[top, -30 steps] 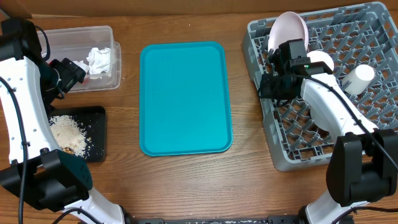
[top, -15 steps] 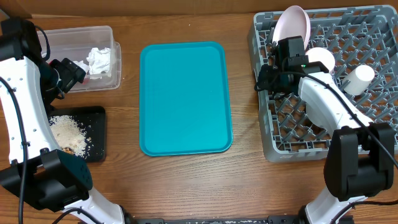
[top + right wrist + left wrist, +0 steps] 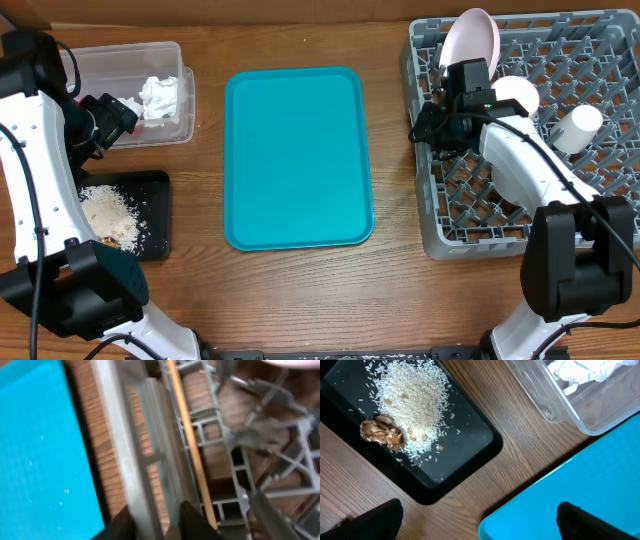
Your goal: Sort waste into correct bins and load items into the dishwasher
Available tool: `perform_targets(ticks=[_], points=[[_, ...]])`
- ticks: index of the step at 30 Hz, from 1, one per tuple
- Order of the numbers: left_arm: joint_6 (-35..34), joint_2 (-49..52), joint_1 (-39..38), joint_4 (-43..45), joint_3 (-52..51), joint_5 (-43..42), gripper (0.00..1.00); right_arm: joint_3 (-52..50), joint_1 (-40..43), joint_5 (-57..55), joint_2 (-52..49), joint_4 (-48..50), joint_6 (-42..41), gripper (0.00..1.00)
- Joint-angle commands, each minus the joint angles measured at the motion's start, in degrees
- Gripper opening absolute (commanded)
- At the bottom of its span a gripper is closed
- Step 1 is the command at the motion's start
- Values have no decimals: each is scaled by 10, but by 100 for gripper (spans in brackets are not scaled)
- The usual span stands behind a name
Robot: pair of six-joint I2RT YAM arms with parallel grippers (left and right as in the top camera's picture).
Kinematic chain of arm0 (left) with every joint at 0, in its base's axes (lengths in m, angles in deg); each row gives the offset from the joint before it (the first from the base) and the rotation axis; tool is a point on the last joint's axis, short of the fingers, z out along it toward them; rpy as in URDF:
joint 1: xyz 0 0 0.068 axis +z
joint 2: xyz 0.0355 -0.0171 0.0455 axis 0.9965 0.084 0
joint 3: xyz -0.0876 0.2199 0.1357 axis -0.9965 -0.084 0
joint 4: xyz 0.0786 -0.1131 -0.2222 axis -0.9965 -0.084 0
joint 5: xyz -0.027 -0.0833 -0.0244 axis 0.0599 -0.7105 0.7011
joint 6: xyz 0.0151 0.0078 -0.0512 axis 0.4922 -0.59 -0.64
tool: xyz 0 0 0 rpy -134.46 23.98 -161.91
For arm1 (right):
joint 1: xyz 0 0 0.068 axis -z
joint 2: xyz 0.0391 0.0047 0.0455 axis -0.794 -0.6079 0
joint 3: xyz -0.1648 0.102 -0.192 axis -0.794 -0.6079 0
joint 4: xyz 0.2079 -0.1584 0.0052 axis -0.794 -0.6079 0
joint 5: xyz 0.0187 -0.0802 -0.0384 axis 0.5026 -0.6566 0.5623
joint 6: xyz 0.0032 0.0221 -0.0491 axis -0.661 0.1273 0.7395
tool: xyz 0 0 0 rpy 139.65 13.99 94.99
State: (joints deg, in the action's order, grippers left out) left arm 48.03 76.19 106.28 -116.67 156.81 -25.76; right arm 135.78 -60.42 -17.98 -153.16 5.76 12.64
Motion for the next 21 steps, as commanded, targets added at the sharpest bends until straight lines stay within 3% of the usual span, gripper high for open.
perform_targets(ticks=[1, 3, 9, 12, 21], points=[[-5, 5, -1, 0, 4, -2, 100, 8, 4, 9, -3, -6, -26, 40], [-5, 5, -1, 0, 4, -2, 100, 17, 4, 9, 0, -18, -26, 48], [-5, 5, -1, 0, 4, -2, 100, 48, 4, 9, 39, -51, -24, 54], [-5, 5, -1, 0, 4, -2, 100, 63, 4, 9, 79, -66, -21, 56], [-5, 5, -1, 0, 4, -2, 100, 78, 5, -33, 256, -158, 22, 72]])
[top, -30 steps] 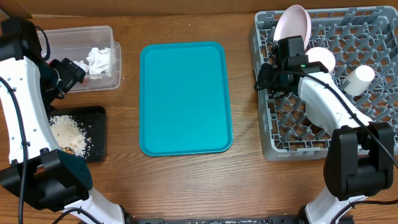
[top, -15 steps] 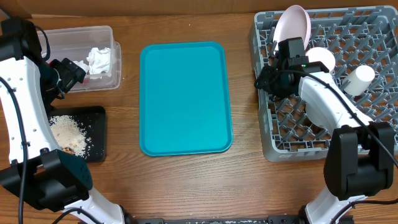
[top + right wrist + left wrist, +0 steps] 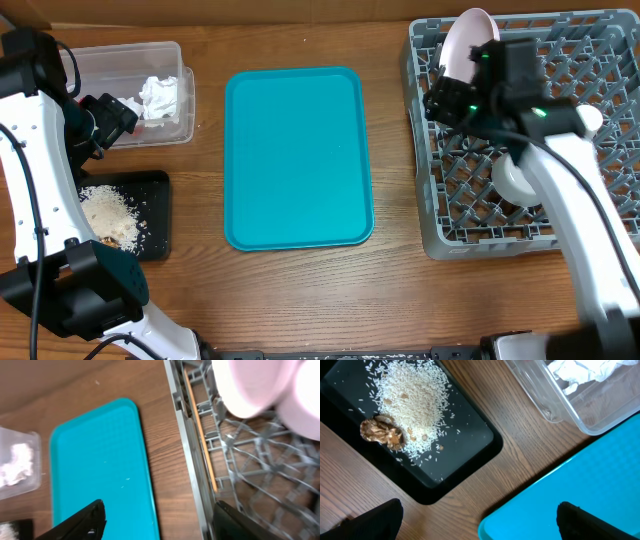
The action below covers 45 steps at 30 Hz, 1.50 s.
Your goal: Sort waste into correct bins and load items into the dishwasher
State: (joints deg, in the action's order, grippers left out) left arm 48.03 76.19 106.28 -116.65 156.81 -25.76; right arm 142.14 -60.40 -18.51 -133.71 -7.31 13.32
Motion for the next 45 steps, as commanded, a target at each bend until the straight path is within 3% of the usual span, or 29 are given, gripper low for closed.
perform_targets(ticks=[1, 9, 19, 21, 22, 40, 45], points=[[-6, 5, -1, -1, 4, -2, 100, 15, 5, -35, 78, -47, 15, 73], [-5, 5, -1, -1, 4, -2, 100, 0, 4, -65, 178, -204, 13, 74], [-6, 5, -1, -1, 4, -2, 100, -171, 4, -19, 312, -213, 6, 75], [-5, 5, -1, -1, 4, -2, 100, -200, 4, -18, 334, -209, -4, 100], [-5, 5, -1, -1, 4, -2, 100, -213, 4, -16, 342, -208, -9, 100], [-5, 5, -1, -1, 4, -2, 100, -233, 4, -8, 292, -211, -13, 100], [-5, 5, -1, -1, 4, -2, 100, -233, 4, -9, 279, -219, 29, 100]])
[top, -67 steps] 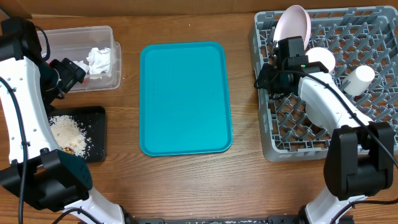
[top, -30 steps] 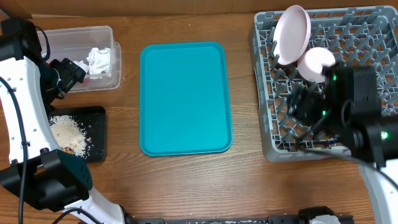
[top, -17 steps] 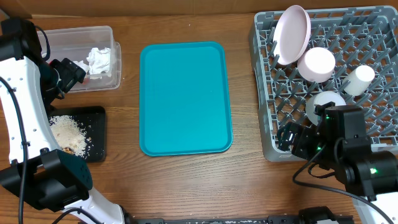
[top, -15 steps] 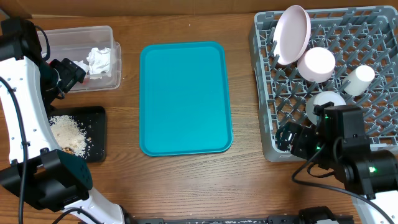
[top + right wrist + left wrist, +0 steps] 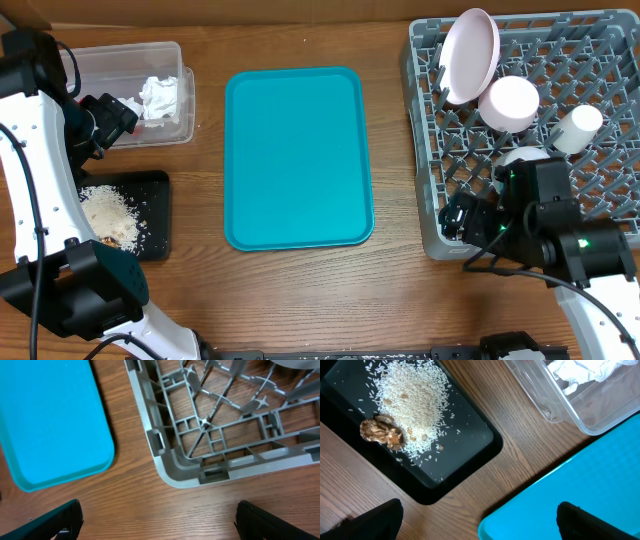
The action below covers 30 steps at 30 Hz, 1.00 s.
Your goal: Sort waste into correct bins and load items into the dishwasher
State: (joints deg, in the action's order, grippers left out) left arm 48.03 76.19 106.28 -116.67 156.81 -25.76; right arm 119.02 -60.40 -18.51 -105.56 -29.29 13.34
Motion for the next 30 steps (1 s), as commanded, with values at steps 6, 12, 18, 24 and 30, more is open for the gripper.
perform_targets(ticks=[6, 12, 18, 24, 30], points=[[-5, 5, -1, 0, 4, -2, 100, -18, 4, -12, 33, 43, 68, 100], [-5, 5, -1, 0, 4, -2, 100, -133, 4, -11, 171, 180, 78, 100], [-5, 5, -1, 0, 4, -2, 100, -279, 4, 1, 300, 377, 106, 100], [-5, 5, -1, 0, 4, -2, 100, -414, 4, 5, 413, 511, 112, 100], [-5, 5, -2, 0, 4, -2, 100, -518, 5, 5, 479, 632, 130, 100]])
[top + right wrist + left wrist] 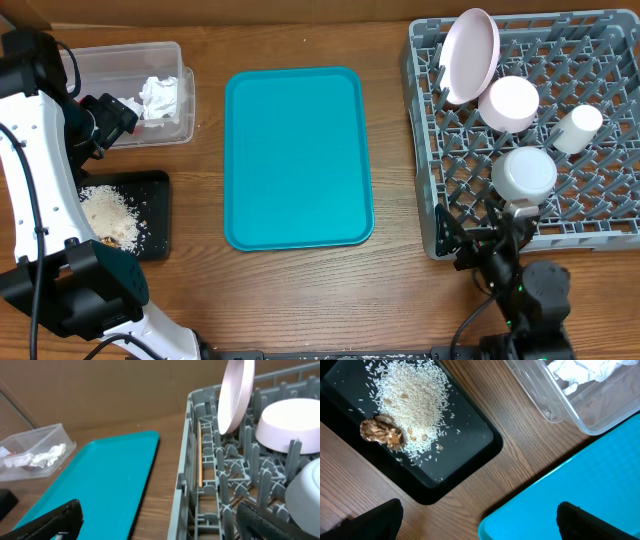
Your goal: Sort waste into correct bins and load items into the dishwasher
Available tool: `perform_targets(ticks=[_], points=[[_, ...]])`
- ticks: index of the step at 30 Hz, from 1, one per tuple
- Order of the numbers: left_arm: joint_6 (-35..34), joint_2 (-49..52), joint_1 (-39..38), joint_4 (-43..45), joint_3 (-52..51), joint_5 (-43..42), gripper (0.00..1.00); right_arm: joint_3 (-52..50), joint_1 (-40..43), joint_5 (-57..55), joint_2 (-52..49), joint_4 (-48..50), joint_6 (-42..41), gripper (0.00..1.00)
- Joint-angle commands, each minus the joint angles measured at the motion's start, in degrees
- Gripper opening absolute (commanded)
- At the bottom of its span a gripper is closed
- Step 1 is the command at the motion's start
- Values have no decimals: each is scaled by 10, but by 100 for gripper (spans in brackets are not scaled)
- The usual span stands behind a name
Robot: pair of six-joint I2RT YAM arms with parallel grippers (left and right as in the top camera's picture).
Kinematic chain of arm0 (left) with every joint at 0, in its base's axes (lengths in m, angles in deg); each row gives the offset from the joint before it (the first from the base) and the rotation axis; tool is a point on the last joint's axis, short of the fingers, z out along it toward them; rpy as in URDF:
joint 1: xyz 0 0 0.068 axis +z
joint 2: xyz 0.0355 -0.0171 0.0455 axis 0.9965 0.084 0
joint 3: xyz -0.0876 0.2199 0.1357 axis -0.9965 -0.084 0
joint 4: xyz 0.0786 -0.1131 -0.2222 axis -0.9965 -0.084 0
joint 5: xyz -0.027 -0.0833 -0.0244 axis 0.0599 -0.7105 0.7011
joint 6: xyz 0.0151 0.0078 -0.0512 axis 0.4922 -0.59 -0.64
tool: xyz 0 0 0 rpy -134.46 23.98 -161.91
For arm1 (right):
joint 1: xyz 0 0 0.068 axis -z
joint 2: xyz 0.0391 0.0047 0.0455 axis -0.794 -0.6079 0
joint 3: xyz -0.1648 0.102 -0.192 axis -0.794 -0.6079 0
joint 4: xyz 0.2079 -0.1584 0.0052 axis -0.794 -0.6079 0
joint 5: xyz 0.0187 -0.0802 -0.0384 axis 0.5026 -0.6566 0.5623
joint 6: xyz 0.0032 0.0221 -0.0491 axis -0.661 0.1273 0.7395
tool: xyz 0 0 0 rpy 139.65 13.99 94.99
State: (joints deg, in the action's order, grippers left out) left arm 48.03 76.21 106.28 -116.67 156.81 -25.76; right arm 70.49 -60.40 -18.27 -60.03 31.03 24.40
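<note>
The grey dish rack [418, 120] at the right holds an upright pink plate [470, 55], a pink bowl [508, 103], a white cup [577, 128] and a white bowl [524, 172]. A wooden chopstick [200, 455] lies inside the rack's left wall. My right gripper [165, 522] is open and empty, low at the table's front edge just before the rack's front left corner. My left gripper [480, 520] is open and empty, above the gap between the black tray [465, 450] of rice [410, 395] and the teal tray [570, 485].
A clear bin [90, 65] with crumpled paper [160, 95] stands at the back left. The teal tray [300, 155] lies bare in the middle. A brown scrap [382, 432] sits beside the rice.
My right arm has moved from over the rack's front left corner back to the table's front edge, and its camera now looks level across the table. The left arm is unchanged.
My right gripper was first down at the rack's left wall beside the chopstick, fingers close together. Then it was open above the rack, with the chopstick lying inside. Later it hung over the rack's front corner, and now rests at the front edge. The left arm never moved.
</note>
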Motion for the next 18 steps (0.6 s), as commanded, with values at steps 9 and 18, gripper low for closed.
perform_targets(ticks=[9, 18], points=[[-5, 4, -2, 0, 4, -2, 100, -108, 36, -32, 67, 135, 25, 100], [-6, 4, -2, 0, 4, -2, 100, -108, 91, -62, 132, 79, 45, 100]])
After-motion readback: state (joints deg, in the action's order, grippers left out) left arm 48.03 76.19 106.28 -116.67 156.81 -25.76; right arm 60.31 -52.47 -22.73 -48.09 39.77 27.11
